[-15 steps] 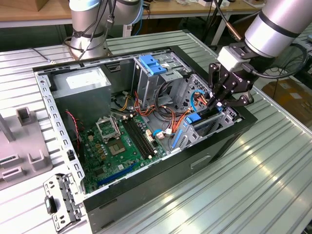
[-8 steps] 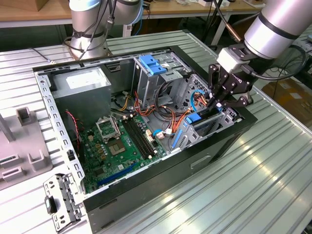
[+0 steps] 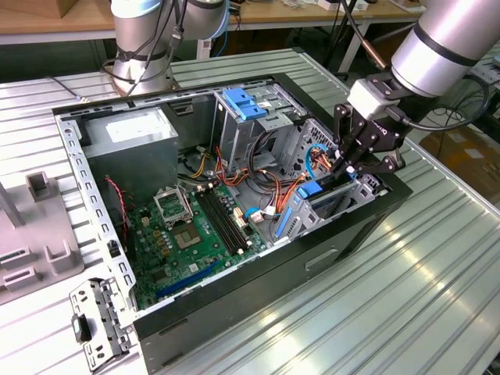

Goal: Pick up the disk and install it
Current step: 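Insert the first disk wire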

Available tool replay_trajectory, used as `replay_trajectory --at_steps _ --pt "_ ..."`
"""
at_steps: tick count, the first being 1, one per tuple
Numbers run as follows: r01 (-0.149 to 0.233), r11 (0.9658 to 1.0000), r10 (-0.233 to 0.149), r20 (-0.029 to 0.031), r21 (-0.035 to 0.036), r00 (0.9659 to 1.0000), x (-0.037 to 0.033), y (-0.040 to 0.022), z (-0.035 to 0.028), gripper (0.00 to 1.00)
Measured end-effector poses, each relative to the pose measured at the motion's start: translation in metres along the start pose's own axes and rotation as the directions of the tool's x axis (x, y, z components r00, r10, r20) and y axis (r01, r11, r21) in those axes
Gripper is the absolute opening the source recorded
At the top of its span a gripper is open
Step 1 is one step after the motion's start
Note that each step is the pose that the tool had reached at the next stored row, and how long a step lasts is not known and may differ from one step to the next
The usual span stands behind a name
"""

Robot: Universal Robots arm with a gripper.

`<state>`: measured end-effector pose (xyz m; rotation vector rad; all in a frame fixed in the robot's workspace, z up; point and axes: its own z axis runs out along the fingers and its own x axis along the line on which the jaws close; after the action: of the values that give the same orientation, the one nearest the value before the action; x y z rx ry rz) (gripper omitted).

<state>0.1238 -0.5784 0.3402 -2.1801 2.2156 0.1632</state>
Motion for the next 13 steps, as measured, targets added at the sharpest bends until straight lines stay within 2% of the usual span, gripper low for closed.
replay_trajectory --at_steps 1,2,3,7,8,9,13 --pt "0.0 1.0 0.0 -0.0002 0.0 1.0 0.0 0.0 0.0 0.17" --pt "0.0 1.0 0.0 0.0 0.0 1.0 0.0 0.0 0.0001 0.3" --pt "0.0 1.0 0.0 0.0 0.0 1.0 0.0 0.0 0.0002 0.36" --pt "0.0 1.0 0.0 0.0001 0.0 1.0 0.0001 0.0 0.0 0.36" --pt "0.0 1.0 0.0 0.0002 0.0 1.0 -0.0001 0.0001 -0.0017 0.36" --pt "0.0 1.0 0.0 0.0003 0.0 1.0 -0.0005 0.0003 -0.006 0.36" --pt "0.0 1.0 0.0 0.002 0.0 1.0 -0.001 0.0006 -0.0113 0.36"
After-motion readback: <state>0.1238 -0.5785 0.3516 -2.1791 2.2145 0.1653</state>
